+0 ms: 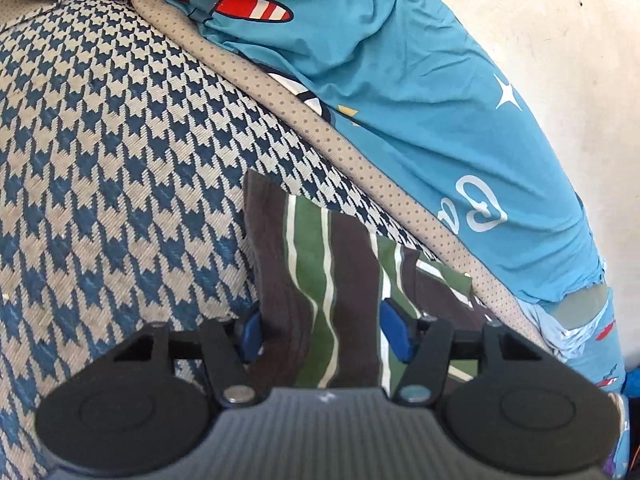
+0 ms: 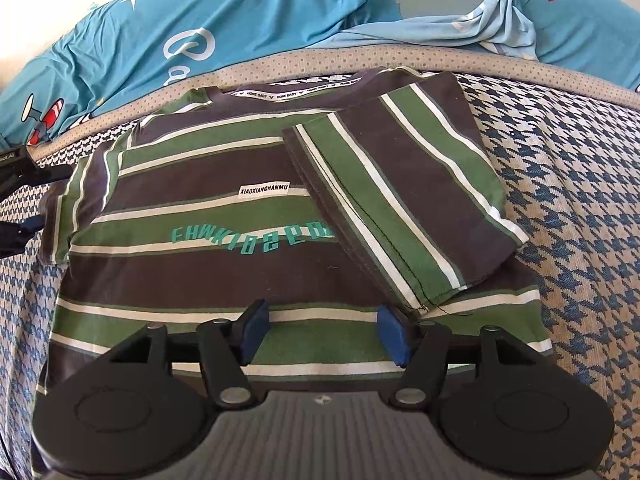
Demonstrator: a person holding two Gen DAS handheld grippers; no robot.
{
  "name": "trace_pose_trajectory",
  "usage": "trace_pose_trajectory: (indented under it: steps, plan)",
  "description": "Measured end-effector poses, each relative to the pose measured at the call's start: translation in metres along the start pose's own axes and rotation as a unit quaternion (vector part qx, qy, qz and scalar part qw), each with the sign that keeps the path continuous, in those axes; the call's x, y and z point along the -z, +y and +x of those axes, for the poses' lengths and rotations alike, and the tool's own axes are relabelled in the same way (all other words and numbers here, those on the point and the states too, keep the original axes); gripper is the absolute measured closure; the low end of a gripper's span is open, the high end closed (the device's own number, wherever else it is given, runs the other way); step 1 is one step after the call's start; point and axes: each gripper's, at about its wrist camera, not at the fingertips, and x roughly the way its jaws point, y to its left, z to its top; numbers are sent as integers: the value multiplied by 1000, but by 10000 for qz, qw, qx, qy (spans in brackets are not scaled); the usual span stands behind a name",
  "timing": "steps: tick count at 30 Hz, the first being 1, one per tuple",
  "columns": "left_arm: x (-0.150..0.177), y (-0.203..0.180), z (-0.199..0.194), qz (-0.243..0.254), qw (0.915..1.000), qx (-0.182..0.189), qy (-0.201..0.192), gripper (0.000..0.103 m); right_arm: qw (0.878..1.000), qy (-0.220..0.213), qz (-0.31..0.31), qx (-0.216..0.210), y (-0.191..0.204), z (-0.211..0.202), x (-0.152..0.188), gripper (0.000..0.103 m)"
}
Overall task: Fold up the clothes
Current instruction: 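Grasp the other sleeve edge with the left gripper and fold it over the body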
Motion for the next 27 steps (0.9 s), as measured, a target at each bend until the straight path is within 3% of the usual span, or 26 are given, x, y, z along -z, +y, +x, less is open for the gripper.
trace_pose_trajectory:
  steps: [3, 5, 7, 15, 23, 27]
  plan:
    - [2, -2, -1, 15, 9999, -144, -45, 63, 10000, 0, -13, 2, 0, 1, 0, 42]
    - [2, -1, -1, -15, 9997, -232, -69, 79, 10000, 2, -22, 4, 1, 1, 0, 42]
    - [3, 0, -1, -58, 9996, -261, -81, 85, 10000, 1, -37, 10, 2, 1, 0, 41]
    - [7, -17, -5, 6, 9989, -335, -314, 93, 10000, 2, -43, -8, 2, 1, 1, 41]
    - [22, -76, -16, 808, 9946, 464, -447, 93, 10000, 18, 39, -56, -1, -2, 2, 41]
    - [44, -107, -6, 1310, 9866, 969, -101, 93, 9999, 25, 71, -68, -1, -2, 1, 41]
